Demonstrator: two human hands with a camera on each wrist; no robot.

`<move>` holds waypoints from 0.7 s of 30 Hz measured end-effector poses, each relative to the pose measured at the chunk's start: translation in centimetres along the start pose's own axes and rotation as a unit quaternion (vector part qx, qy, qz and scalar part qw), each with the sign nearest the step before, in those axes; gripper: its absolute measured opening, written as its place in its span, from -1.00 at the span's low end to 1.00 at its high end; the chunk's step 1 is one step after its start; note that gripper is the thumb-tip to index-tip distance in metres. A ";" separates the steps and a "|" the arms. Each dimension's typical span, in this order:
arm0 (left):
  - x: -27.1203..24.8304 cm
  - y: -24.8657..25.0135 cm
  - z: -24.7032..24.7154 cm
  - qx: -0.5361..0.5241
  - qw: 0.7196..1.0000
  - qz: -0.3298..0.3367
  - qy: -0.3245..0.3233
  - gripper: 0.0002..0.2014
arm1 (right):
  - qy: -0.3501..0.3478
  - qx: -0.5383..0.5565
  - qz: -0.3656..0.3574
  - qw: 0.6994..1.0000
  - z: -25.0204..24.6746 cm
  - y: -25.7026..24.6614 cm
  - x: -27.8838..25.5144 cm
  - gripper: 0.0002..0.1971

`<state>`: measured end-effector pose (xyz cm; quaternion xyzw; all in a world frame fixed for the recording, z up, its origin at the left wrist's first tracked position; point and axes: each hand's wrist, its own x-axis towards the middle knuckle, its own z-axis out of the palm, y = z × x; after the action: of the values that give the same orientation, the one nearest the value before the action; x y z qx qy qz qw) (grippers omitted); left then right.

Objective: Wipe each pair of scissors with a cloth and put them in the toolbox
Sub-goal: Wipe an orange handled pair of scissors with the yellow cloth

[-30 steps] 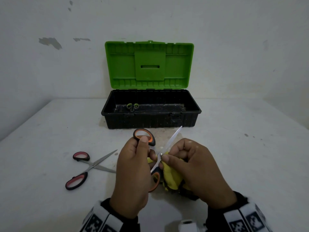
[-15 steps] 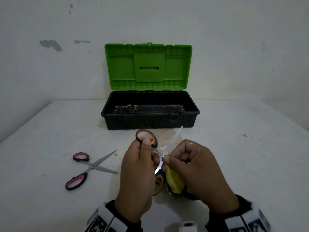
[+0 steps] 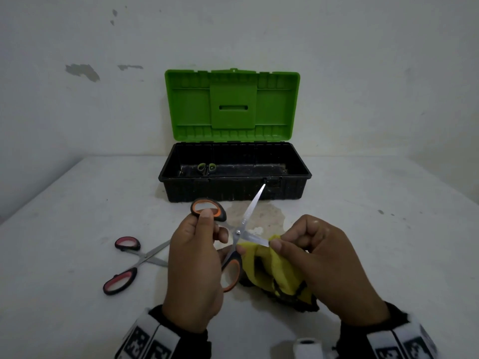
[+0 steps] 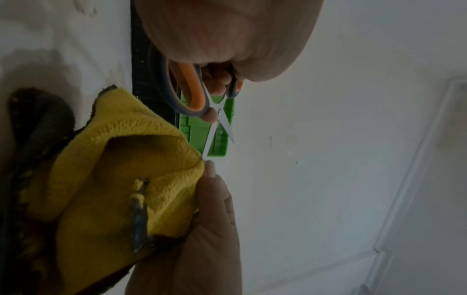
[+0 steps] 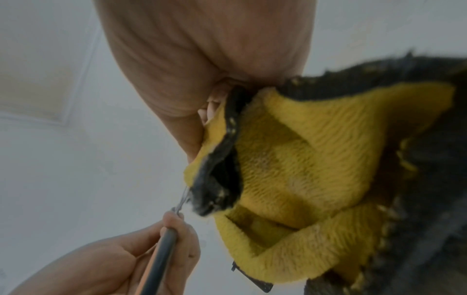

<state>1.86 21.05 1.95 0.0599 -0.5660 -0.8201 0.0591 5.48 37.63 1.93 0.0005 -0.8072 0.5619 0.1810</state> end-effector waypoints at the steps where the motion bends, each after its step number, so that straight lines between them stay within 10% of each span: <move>1: 0.1 0.0 0.0 -0.008 1.000 0.003 0.001 -0.68 | -0.002 0.002 0.001 1.000 -0.2 0.0 0.1 -0.80; 10: 1.6 0.5 -0.7 -0.055 0.992 0.046 0.102 -0.69 | 0.091 -0.070 -0.007 0.993 -2.7 1.2 2.3 -0.79; 21: 1.8 1.2 1.2 -0.198 0.978 -0.008 0.070 -0.74 | 0.085 -0.296 -0.143 0.940 -0.9 -0.5 2.5 -0.89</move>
<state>-0.04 21.44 3.41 0.1087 -0.3865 -0.9101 0.1023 3.52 38.78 3.39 0.0148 -0.9103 0.2632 0.3192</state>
